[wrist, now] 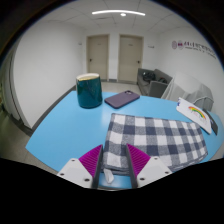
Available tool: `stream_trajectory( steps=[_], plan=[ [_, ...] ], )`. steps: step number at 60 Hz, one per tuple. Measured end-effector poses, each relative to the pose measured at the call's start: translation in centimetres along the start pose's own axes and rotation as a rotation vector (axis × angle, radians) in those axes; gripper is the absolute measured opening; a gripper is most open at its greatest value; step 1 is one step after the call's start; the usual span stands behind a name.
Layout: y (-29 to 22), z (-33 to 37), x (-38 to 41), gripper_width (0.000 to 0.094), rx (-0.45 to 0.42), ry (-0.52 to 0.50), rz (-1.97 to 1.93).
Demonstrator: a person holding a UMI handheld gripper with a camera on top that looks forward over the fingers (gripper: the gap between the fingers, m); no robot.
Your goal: Fold towel
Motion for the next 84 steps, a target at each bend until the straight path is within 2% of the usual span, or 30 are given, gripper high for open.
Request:
stream_trajectory(
  steps=[2,3,4,5,6,7,10,16,20,24,31,37,44,54,59,62,65,67,68,69,71,84],
  plan=[
    [-0.1,-0.2,-0.4,0.0404,-0.018,0.016,0.015],
    [-0.2,-0.2,-0.6,0.0349,-0.028,0.026,0.031],
    [-0.2,-0.2,-0.7,0.0245,-0.036,0.035,0.044],
    [-0.2,-0.2,-0.9,0.0184,-0.043,0.046,0.056],
    [-0.2,-0.2,-1.2,0.0201,-0.053,0.062,0.064],
    [-0.2,-0.3,-1.5,0.0071,-0.056,0.081,0.072],
    [-0.4,-0.3,-1.5,0.0039,-0.079,0.090,0.082],
    [-0.6,-0.2,-1.6,0.0015,-0.099,0.062,0.056],
    [-1.1,0.5,-1.6,0.0010,-0.105,0.006,0.021],
    [-3.2,2.4,-3.0,0.0008,-0.164,-0.027,-0.013],
    [-7.0,6.5,-9.3,0.0011,-0.246,-0.022,-0.071],
    [-8.0,8.9,-17.0,0.0023,-0.269,0.023,-0.134],
    [-5.2,8.2,-25.8,0.0032,-0.202,0.103,-0.192],
    [1.4,2.9,-31.2,0.0042,-0.004,0.115,-0.279],
    [1.2,2.8,-31.7,0.0091,-0.023,0.088,-0.319],
    [0.9,3.4,-31.8,0.0195,-0.022,0.083,-0.337],
    [0.8,4.4,-32.0,0.0439,-0.013,0.103,-0.354],
    [0.8,5.0,-32.1,0.0649,-0.017,0.120,-0.359],
    [0.7,5.4,-32.1,0.0706,-0.021,0.125,-0.359],
    [0.7,5.8,-32.1,0.0812,-0.025,0.130,-0.358],
    [0.7,6.7,-31.8,0.0847,-0.034,0.136,-0.355],
    [1.5,14.4,-27.8,0.0825,-0.091,0.175,-0.357]
  ],
)
Point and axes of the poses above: the point between the fingertips, and its own axes, seen from behind it with the camera up: x to the left, y down, z backward, against the way the camera looks, the point moved 3 cm from there along z, backward, against the way the camera looks, and after that the axes turned 13 degrees about x, right-handed, at the moved point
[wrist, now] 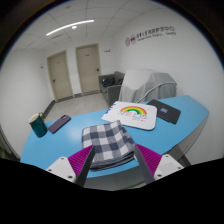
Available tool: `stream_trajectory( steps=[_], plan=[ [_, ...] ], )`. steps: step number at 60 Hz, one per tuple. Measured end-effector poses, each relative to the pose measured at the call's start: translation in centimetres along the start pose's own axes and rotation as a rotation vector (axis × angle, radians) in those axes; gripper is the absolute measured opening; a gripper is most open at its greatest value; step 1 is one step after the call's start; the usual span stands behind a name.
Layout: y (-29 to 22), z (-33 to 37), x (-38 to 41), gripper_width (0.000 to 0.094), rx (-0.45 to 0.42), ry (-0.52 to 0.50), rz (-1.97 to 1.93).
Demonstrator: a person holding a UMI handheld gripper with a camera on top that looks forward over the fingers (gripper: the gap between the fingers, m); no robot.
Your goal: Fold towel
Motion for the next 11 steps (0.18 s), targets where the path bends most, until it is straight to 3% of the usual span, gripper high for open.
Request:
stream_trajectory(
  steps=[11],
  plan=[
    [1.8,7.4,2.4,0.0830,-0.035,-0.004,-0.006]
  ],
)
Point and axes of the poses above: the point between the fingertips, and its own axes, seen from behind it with the camera up: x to the left, y down, z backward, against the way the camera looks, the point moved 3 cm from there along z, backward, against the way the camera looks, and after that the axes turned 13 degrees about x, right-handed, at the moved point
